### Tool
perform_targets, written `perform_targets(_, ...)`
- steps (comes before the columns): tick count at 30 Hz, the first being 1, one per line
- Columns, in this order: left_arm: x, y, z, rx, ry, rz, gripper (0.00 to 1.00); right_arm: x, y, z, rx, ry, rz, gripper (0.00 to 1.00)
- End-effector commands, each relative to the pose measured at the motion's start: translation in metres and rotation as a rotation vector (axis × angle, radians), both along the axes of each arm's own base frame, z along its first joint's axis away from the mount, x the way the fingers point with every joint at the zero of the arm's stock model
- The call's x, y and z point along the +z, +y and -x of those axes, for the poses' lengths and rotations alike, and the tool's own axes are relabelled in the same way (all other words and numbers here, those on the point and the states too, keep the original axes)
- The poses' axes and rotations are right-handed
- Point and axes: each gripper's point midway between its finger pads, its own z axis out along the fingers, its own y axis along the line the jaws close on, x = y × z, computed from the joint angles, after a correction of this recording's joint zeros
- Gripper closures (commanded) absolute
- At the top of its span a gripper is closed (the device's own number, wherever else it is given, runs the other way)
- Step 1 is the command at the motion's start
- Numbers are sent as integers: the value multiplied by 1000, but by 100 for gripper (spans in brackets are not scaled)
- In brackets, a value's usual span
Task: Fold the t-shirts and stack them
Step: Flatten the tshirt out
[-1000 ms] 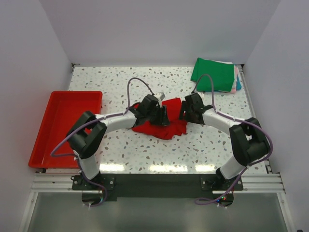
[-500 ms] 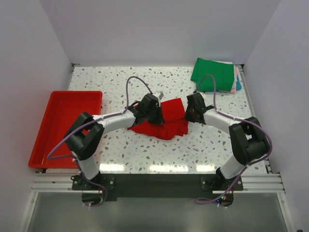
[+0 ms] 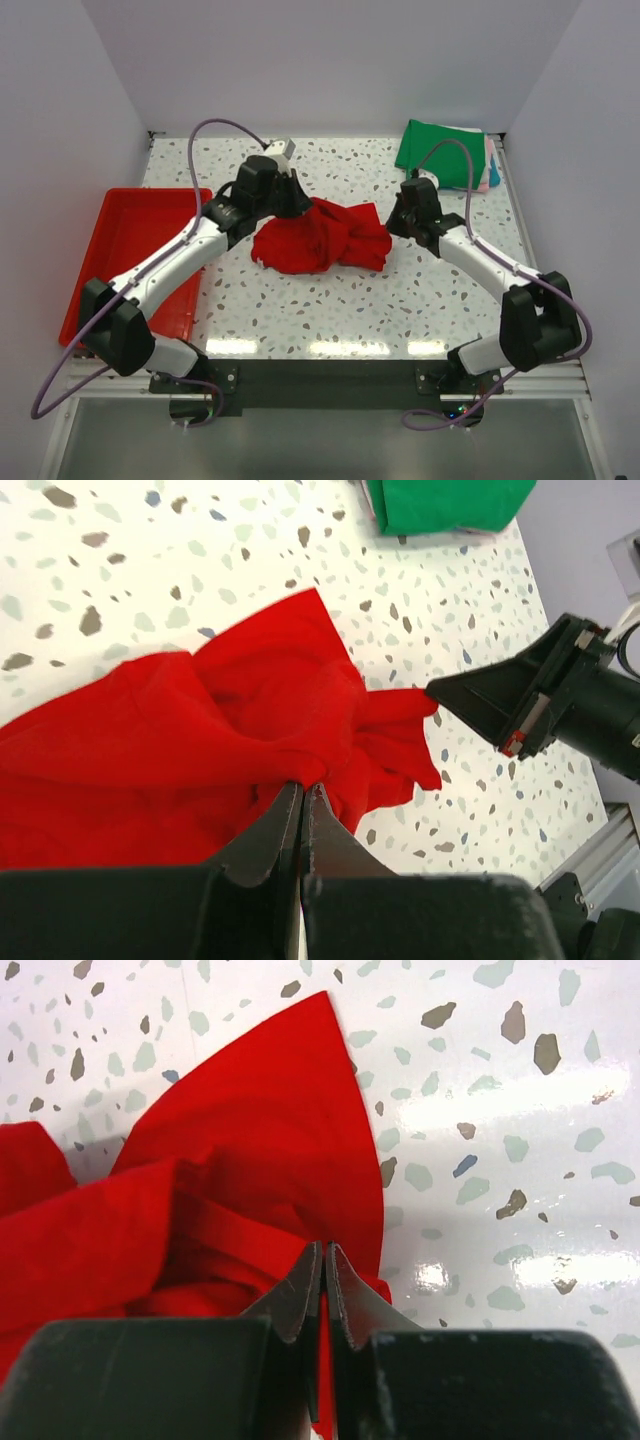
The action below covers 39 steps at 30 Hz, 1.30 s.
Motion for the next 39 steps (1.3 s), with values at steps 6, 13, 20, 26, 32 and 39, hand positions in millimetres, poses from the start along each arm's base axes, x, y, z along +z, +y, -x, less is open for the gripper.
perform_targets(6, 88, 65, -13, 180, -174, 7, 100, 28, -13, 6, -10, -54, 37, 100)
perform_targets(13, 161, 129, -15, 356, -320, -21, 100, 130, -51, -17, -115, -237, 90, 100)
perform_targets(20, 249, 183, 23, 536, -530, -22, 100, 271, -99, -9, -272, -491, 97, 100)
perform_targets(26, 307, 222, 78, 638, -719, 43, 100, 361, -130, 26, -364, -699, 141, 100)
perform_targets(32, 306, 229, 86, 657, -735, 32, 100, 399, -145, 50, -410, -791, 147, 100)
perform_targets(39, 301, 222, 63, 669, -706, 23, 100, 413, -142, 51, -385, -823, 142, 100)
